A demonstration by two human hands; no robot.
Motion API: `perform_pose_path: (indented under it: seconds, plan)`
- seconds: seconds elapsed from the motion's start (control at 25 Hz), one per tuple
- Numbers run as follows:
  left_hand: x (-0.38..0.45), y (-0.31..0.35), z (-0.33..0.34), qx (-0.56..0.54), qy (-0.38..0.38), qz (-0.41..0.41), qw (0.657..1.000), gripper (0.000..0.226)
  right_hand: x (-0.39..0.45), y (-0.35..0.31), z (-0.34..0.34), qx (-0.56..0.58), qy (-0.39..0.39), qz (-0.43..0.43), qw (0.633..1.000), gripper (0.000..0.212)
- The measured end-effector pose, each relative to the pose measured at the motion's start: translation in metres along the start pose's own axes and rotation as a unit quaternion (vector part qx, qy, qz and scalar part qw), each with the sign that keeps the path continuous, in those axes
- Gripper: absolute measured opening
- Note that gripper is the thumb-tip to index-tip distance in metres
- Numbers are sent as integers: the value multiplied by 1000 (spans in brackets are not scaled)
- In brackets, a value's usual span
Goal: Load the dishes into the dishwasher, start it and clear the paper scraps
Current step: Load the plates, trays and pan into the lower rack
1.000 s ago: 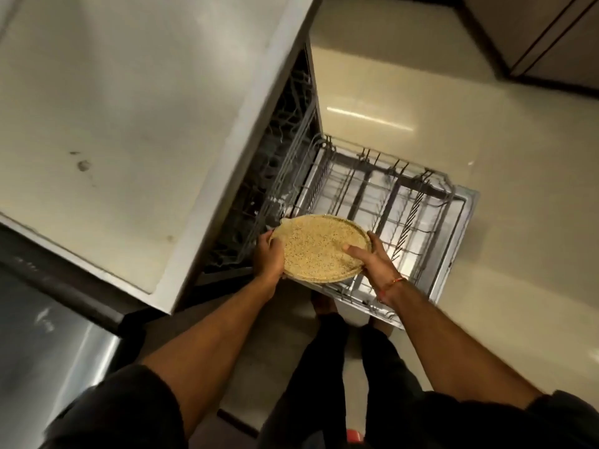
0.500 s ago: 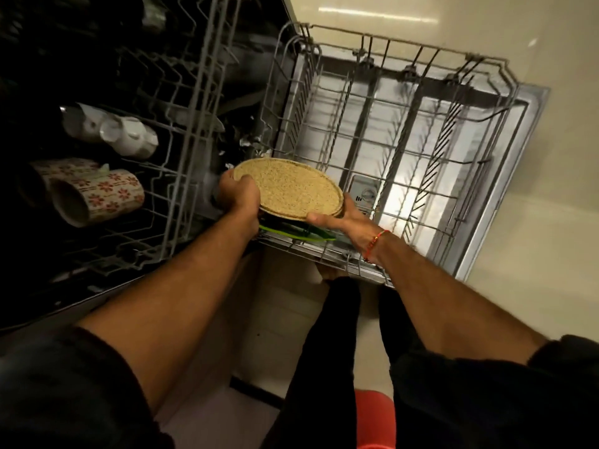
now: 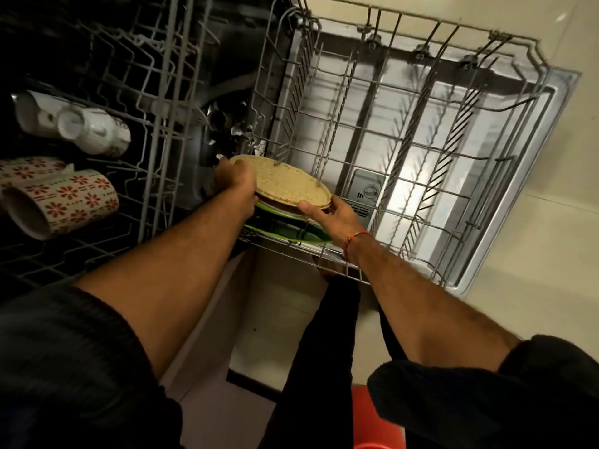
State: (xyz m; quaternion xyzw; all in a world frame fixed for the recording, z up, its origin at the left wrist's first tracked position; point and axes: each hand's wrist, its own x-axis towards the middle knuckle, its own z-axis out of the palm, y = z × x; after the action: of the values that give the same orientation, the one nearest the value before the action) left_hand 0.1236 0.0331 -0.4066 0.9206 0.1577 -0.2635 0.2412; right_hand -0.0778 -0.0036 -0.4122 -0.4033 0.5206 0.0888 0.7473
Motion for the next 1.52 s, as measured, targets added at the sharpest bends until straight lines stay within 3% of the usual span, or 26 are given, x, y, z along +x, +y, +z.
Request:
perform_pose_path:
  seconds: [0.12,0.32,0.56,0.76,0.88,1.08,1.32,1.52]
  plan:
    - [-13,12,7,118,-6,26,993,42,2,3,-2,32,55,7,998,76]
    - [-4,4,-1,240,-12,84,967,44,1,15,4,19,71,-13,997,85]
    - [-36,-25,-24,173,-6,168,971,48,-16,17,-2,51,136,-6,989,69]
    - [-114,-50,-77,88,-38,215,972,49,-86,-5,-19,36,118,-41,992,33]
    - [-171,-67,-130,29,-60,255,965,47,-149,-26,-13,-18,71,-67,995,20]
    - [-266,-104,-234,-75,17,277,958,39,-262,-61,33,-165,-62,-142,974,12]
    - [-328,-169,-351,-142,175,279,933,34,-368,-90,126,-337,-264,-248,869,24]
    - [-332,-244,-429,-267,278,221,896,35,-428,-77,234,-394,-350,-333,782,23]
